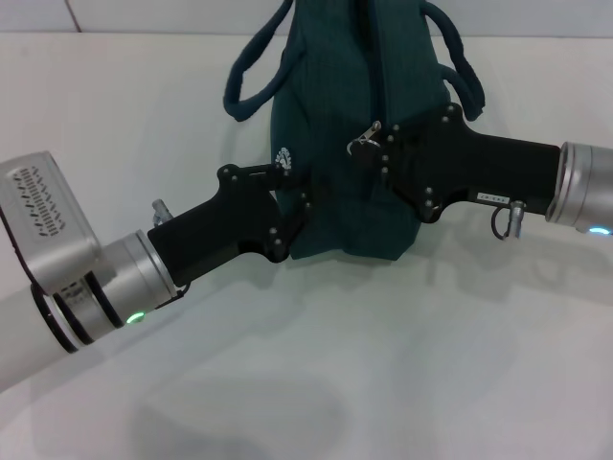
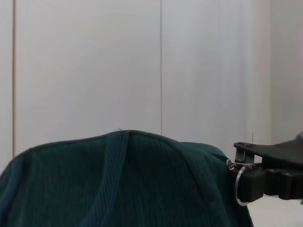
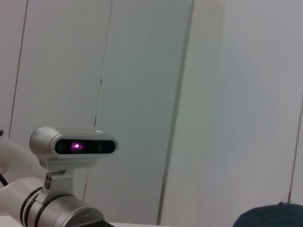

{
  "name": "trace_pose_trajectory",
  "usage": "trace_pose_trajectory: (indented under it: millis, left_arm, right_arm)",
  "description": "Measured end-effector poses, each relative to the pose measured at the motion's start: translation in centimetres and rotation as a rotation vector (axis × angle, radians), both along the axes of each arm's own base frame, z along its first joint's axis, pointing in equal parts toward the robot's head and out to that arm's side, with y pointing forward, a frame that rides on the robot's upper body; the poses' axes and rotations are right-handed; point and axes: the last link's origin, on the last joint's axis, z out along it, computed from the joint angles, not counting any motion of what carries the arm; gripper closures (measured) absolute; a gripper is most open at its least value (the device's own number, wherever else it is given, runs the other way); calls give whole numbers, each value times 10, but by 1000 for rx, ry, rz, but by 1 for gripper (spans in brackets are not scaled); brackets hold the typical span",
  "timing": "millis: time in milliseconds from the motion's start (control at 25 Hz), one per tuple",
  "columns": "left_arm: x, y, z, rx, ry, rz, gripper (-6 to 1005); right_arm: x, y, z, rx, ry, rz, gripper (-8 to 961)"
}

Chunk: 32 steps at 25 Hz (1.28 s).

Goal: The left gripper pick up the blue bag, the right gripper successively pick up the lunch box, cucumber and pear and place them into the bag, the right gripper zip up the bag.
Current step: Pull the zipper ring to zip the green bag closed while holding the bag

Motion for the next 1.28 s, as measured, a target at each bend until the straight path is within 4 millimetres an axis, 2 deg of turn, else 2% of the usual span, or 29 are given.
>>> trace_pose_trajectory:
  millis: [440,880,1280]
  left_arm:
    - [-2,-1,-2,47,66,-53,912]
    - [-10,-4,-9,23,154,-69,963]
    - [-12,-3,-6,31,160,-71,1000]
  right_arm:
    - [-3,1,5,34,49,6,945]
    - [5,2,23,152,190,-50,944]
    - [8,2,23,153,209,-84,944]
